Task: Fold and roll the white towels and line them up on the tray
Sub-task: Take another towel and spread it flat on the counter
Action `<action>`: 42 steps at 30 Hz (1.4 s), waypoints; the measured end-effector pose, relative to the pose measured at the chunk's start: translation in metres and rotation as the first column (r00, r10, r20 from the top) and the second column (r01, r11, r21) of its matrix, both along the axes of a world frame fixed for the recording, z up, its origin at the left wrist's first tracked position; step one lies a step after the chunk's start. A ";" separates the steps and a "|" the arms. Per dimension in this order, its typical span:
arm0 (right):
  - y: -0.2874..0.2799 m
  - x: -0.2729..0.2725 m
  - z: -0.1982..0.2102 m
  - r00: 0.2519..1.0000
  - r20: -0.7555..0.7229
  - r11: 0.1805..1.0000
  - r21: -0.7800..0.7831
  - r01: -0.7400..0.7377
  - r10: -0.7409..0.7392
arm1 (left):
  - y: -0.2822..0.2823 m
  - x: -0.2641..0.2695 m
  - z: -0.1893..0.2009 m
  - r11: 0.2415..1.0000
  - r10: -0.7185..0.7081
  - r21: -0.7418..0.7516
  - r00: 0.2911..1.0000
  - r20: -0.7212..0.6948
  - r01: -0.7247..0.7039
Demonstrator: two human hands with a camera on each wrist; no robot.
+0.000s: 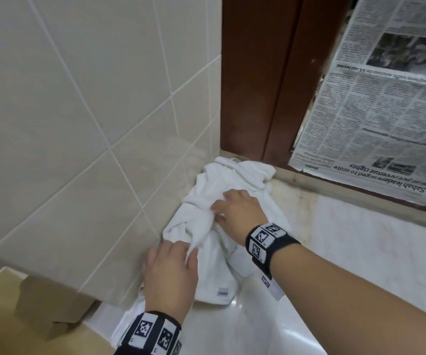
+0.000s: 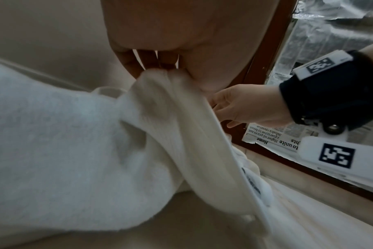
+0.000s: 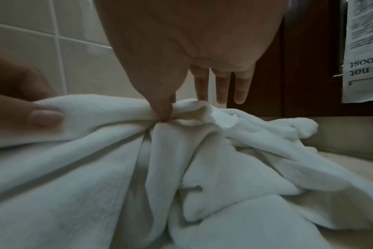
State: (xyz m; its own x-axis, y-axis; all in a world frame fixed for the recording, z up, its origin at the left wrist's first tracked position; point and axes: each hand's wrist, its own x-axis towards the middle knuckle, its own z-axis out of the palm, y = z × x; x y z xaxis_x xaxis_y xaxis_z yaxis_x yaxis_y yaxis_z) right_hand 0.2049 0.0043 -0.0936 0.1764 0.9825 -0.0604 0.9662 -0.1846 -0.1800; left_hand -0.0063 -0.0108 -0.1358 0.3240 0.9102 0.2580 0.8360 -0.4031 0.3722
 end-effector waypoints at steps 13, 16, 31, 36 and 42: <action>-0.020 0.000 0.128 0.996 -0.069 0.947 0.320 -0.035 0.060 | -0.008 0.006 0.054 0.980 0.042 -0.196 0.941 0.335 0.026; -0.041 0.002 0.180 0.995 -0.045 0.910 0.411 -0.060 0.085 | -0.006 0.020 0.085 0.984 0.003 -0.161 0.909 0.416 0.070; -0.260 0.019 0.400 0.967 -0.255 0.389 0.891 0.235 0.002 | -0.155 0.062 0.170 0.883 -0.261 -0.164 0.750 0.608 0.440; -0.338 0.014 0.423 0.920 -0.372 0.371 0.877 0.306 0.122 | -0.206 0.066 0.163 0.753 -0.230 -0.289 0.648 0.726 0.591; -0.428 0.016 0.368 0.849 -0.520 0.440 0.787 0.433 0.095 | -0.209 0.041 0.193 0.791 -0.188 -0.382 0.783 0.593 0.479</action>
State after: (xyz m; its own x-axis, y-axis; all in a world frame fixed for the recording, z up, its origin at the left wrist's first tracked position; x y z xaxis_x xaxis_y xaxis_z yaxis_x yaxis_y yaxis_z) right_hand 0.2206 -0.4239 0.2741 0.5566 0.5034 0.6608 0.6853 0.1715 -0.7078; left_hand 0.0344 -0.2195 0.0568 0.5869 0.8092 0.0276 0.3137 -0.2587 0.9136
